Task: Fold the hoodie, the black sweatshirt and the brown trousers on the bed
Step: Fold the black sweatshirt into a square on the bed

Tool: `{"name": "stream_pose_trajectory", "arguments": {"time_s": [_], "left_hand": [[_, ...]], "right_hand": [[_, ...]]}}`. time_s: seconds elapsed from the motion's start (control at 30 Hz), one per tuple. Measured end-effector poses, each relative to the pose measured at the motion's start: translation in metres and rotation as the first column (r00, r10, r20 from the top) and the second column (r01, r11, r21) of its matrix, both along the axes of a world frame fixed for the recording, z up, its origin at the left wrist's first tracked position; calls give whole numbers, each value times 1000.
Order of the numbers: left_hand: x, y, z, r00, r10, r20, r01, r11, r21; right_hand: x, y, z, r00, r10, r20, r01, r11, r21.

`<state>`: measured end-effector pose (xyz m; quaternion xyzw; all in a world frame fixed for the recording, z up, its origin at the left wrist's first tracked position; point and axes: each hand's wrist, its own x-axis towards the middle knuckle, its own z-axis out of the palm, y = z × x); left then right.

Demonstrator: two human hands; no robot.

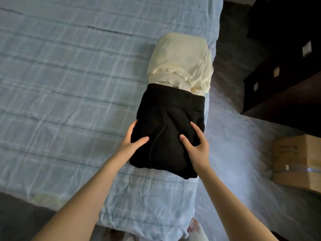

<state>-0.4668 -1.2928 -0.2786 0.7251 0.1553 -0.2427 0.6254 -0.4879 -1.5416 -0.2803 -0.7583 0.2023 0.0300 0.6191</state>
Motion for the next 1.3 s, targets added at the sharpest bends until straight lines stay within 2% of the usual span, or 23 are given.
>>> {"name": "stream_pose_trajectory", "arguments": {"time_s": [0.1, 0.17, 0.23, 0.3, 0.33, 0.4, 0.5, 0.57, 0.77, 0.83, 0.97, 1.03, 1.1, 1.2, 1.3], "left_hand": [[-4, 2, -1, 996, -85, 3, 85, 992, 90], [-6, 1, 9, 985, -163, 60, 134, 932, 337], [-3, -4, 24, 922, -355, 156, 188, 761, 621], [5, -20, 37, 791, -561, 245, 179, 594, 784], [11, -30, 40, 734, -627, 261, 174, 546, 820], [23, -50, 36, 666, -709, 232, 185, 458, 870], [28, -69, 8, 628, -761, 163, 201, 361, 911], [28, -75, -15, 623, -767, 154, 174, 328, 929], [33, -81, -52, 614, -774, 159, 127, 295, 947], [34, -82, -42, 620, -777, 113, 165, 270, 949], [37, -81, -3, 636, -772, -26, 318, 232, 919], [43, -80, 25, 637, -768, -59, 416, 278, 866], [44, -79, 63, 657, -754, -19, 448, 370, 814], [33, -77, 137, 697, -705, 132, 357, 501, 788], [2, -67, 219, 691, -667, 279, 226, 566, 793]], "right_hand": [[-8, -2, 3, 993, 82, -89, -88, 994, -65], [-10, -5, 15, 967, 141, -211, -195, 945, -263], [-9, 1, 32, 966, 93, -241, -211, 824, -526], [-4, 17, 47, 987, 129, -93, -159, 765, -624], [0, 25, 49, 979, 195, -52, -182, 735, -654], [7, 33, 38, 950, 301, -88, -272, 653, -707], [14, 24, 0, 929, 317, -188, -345, 566, -748], [13, 18, -28, 930, 327, -168, -335, 566, -753], [16, 14, -75, 951, 298, -77, -247, 591, -768], [16, 14, -63, 944, 307, -118, -287, 591, -754], [25, 9, -14, 877, 381, -292, -474, 591, -653], [29, 5, 23, 865, 394, -312, -500, 607, -617], [27, 2, 69, 882, 385, -271, -465, 631, -621], [16, 3, 150, 915, 370, -163, -381, 655, -652], [-7, 8, 231, 920, 390, -47, -304, 631, -714]]}}
